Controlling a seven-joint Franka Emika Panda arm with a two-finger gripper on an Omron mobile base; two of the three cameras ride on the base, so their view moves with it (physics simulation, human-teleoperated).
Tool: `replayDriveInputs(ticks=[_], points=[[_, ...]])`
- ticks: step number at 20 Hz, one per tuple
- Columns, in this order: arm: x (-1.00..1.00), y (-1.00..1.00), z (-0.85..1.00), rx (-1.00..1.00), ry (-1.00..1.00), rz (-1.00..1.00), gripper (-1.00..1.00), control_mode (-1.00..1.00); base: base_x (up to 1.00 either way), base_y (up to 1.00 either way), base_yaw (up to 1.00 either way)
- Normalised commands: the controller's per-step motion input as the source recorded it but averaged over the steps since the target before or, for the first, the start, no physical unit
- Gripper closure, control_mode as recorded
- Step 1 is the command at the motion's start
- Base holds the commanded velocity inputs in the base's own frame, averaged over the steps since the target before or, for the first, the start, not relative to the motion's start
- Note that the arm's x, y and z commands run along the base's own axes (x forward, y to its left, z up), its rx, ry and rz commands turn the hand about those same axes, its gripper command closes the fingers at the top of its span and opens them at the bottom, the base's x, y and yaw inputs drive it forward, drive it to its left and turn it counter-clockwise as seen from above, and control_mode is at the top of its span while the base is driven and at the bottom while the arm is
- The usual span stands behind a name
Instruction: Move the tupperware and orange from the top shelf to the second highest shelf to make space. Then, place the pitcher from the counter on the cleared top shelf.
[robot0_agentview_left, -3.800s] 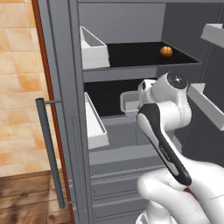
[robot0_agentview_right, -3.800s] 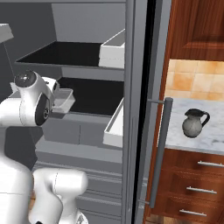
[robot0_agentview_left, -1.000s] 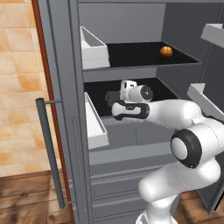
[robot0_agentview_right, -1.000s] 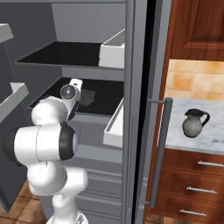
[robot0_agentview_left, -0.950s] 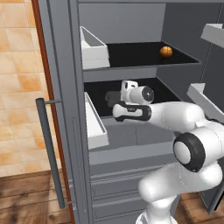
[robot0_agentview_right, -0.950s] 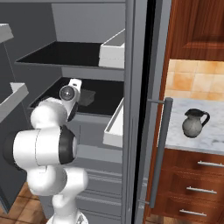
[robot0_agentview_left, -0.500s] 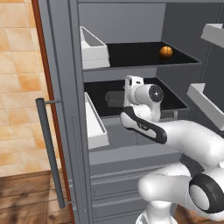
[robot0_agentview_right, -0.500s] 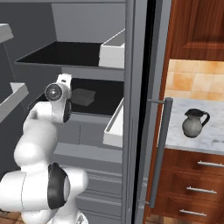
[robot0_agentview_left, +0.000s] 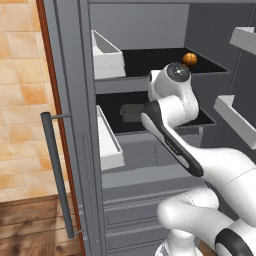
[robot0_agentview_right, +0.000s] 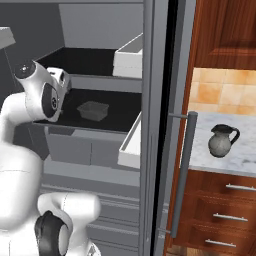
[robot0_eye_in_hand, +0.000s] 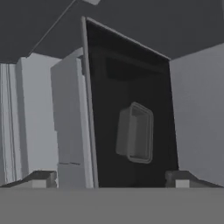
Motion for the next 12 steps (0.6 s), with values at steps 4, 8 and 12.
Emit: replayDriveInputs(ticks=[4, 8, 12], points=[[-0.63, -0.25, 0.28, -0.02, 0.0, -0.19, -1.0, -1.0, 0.0, 0.0, 0.0], [-0.29, -0.28, 0.18, 0.02, -0.09, -0.37, -1.0, -1.0, 0.0, 0.0, 0.0], [-0.16, -0.13, 0.07, 0.22, -0.26, -0.55, -1.0, -1.0, 0.0, 0.0, 0.0]])
